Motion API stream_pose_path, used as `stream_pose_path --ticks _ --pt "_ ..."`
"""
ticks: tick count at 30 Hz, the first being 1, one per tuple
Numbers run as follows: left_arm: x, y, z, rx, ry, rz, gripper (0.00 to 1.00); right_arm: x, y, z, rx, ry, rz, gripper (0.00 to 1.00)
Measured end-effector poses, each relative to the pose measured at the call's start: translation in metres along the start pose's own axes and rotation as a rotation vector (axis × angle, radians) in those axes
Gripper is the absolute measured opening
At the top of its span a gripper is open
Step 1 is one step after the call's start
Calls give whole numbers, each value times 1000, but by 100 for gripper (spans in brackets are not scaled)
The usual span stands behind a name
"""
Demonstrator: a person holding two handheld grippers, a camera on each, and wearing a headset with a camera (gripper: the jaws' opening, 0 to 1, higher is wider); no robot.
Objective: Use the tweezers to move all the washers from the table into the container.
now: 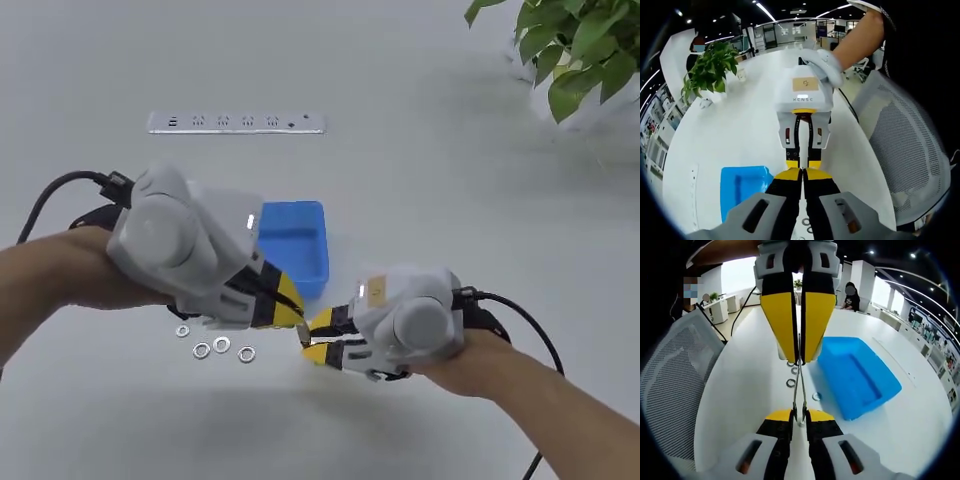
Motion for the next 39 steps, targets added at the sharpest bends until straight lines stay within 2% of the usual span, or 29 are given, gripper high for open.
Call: stream_pose_path --ticks 11,39 --pt "5 -1 2 7 13 14 5 1 4 2 4 -3 6 12" --pt "7 -3 5 -2 21 5 5 1 5 0 43 5 -3 11"
Point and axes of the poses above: the centre of the closed fingertips' face, and the gripper's own axes: x roughly forward along the fingers, z roughly to its left, y roughly out of its underside, the point moved 8 cm from there along -x, roughly backward along the fingers, and after that the axes turned 6 degrees about -x, right-handed, at the moved point
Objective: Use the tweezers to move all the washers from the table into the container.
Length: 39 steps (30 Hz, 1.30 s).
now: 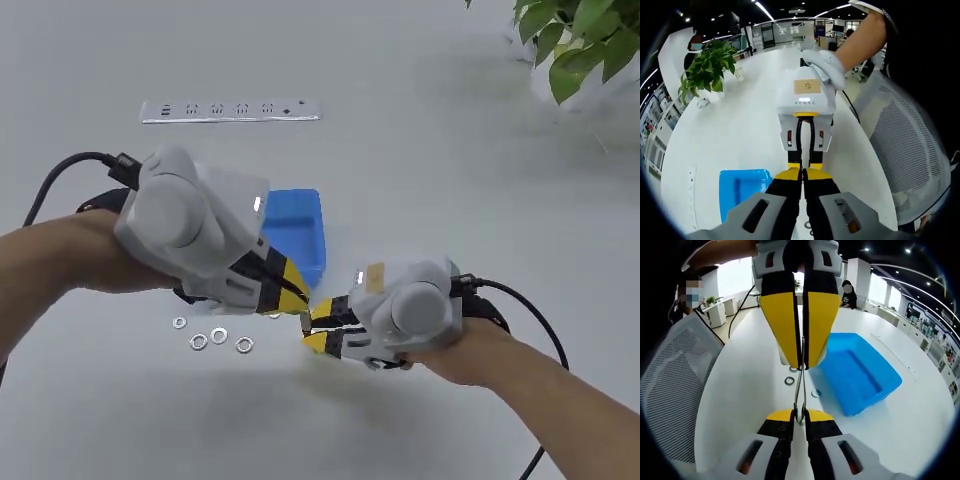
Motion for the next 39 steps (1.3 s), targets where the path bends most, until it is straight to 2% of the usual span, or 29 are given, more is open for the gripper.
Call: stream_pose_path --ticks 8,22,39 --pt "1 0 0 -4 -3 -4 5 0 0 -1 19 -2 -1 10" --pt "-1 0 -2 0 -2 9 5 0 -2 2 7 -5 3 10" --pt "-21 -8 -5 3 -24 6 5 -9 -22 0 -29 -5 -6 10"
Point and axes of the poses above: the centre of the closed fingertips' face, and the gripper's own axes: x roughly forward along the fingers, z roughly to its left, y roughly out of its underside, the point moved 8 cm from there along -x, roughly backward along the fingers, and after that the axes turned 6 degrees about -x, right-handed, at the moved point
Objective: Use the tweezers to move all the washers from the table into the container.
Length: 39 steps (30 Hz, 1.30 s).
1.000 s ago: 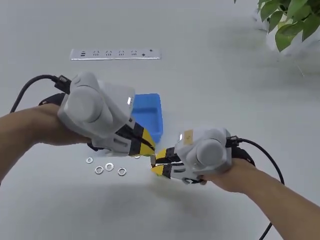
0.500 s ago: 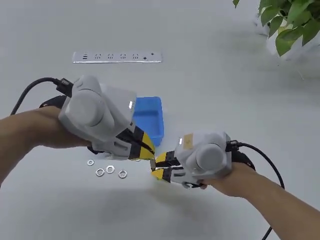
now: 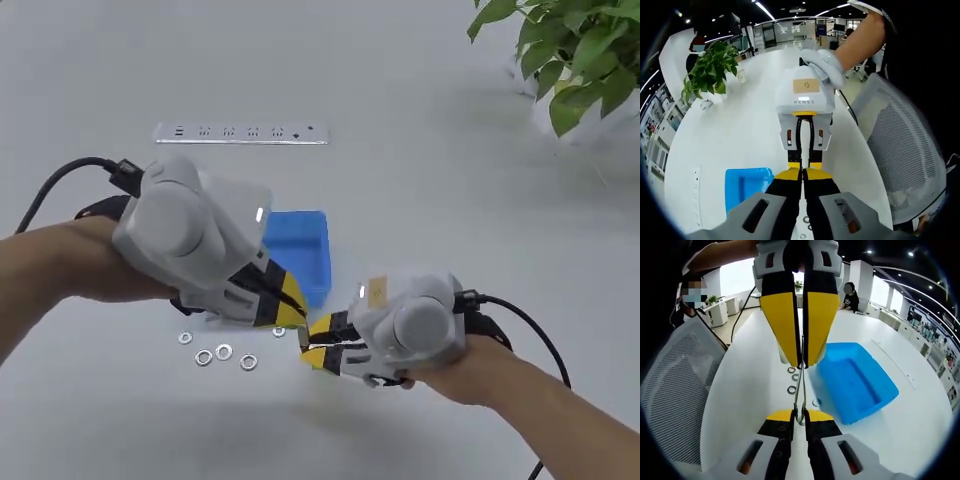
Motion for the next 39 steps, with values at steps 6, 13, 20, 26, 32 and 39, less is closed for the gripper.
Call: stream_pose_path --ticks 6,13,20,26,32,39 --pt "-8 -3 0 1 -7 -1 5 -4 -7 -3 -20 1 5 10" --pt "-17 -7 2 7 -28 -7 5 -8 -15 -9 -43 10 6 10" --pt "-27 -11 6 12 -53 -9 5 -10 -23 -18 -65 21 2 10" --pt "-35 -13 14 14 -74 -6 5 -12 -30 -28 -86 33 0 10" --pt "-40 -14 21 22 -84 1 5 -13 -34 -38 -102 41 -3 10" --pt "-46 -13 32 27 -99 9 5 -10 -39 -51 -117 47 -7 10"
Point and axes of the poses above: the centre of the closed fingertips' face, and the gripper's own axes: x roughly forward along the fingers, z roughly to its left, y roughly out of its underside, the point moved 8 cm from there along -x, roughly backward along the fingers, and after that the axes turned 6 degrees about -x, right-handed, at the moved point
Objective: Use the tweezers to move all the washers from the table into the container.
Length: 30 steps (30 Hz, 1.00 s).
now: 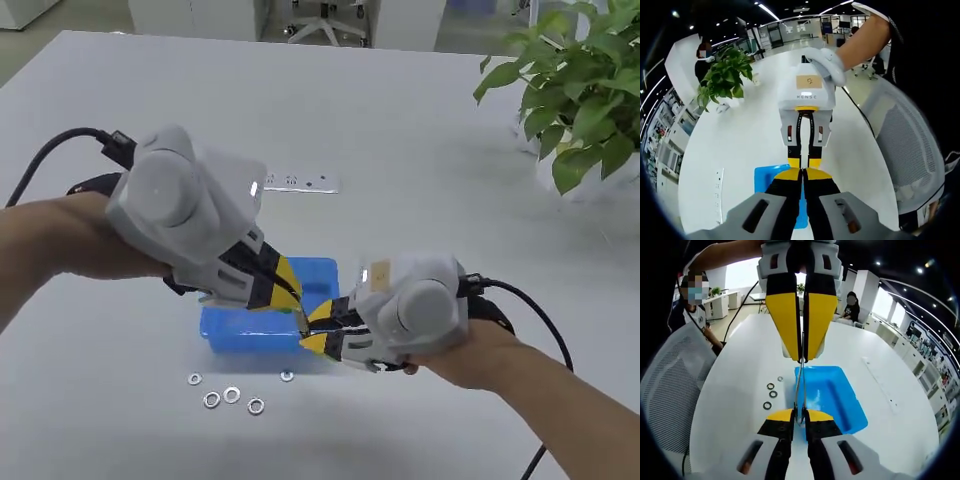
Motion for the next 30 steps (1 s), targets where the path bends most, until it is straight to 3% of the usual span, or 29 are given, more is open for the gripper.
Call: stream_pose_path --ticks 10,30 --pt "-1 4 16 4 -9 5 5 6 2 -15 -5 8 -3 10" --pt "15 16 43 7 4 39 5 25 16 -38 19 -9 4 11"
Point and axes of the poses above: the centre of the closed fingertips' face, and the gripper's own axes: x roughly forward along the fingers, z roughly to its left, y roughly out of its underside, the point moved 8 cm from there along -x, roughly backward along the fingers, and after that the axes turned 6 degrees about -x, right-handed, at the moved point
